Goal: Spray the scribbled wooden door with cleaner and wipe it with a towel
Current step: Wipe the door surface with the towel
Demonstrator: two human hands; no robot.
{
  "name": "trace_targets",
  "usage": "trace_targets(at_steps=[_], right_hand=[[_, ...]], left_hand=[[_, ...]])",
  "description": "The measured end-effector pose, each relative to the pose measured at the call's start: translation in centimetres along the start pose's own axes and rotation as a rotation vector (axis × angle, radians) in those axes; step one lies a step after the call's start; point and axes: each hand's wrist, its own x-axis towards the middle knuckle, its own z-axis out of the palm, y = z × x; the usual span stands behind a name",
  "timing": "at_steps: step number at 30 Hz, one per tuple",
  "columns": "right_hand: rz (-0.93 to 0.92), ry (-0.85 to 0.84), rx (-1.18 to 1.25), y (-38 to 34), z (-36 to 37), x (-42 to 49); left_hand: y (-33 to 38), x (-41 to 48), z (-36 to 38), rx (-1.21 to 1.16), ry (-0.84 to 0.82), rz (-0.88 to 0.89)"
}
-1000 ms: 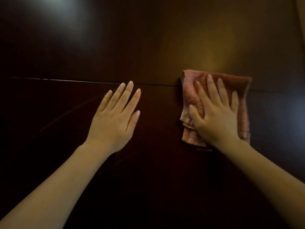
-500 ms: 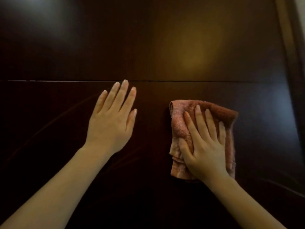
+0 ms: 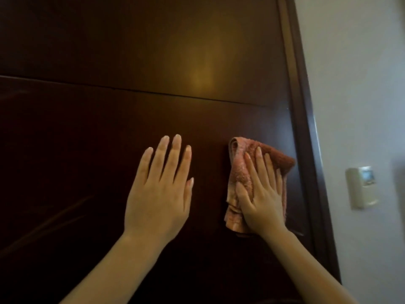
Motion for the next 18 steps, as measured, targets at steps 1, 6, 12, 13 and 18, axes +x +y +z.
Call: trace_targets(at_steps=[1, 6, 12, 13, 18], right_hand=[[0.057, 0.003, -0.007, 1.4, 0.2, -0.8], [0.674, 0.074, 0.066, 5.7, -0.2, -5.8], [0.755, -0.006, 0.093, -1.6, 1.0, -4.0], [0.668, -0.029, 0.08, -2.8, 1.3, -4.0], [0.522, 0.028, 0.159, 0.2, 0.2, -5.9]], left_hand=[[0.0, 0.0, 0.1, -0.002, 0.009, 0.0], [0.3, -0.2, 0.3, -0.005, 0.017, 0.002], [0.2, -0.2, 0.4, 0.009, 0.04, 0.002], [0.2, -0.3, 0.3, 0.013, 0.034, 0.003], [0.1, -0.5, 0.1, 0.006, 0.023, 0.027]])
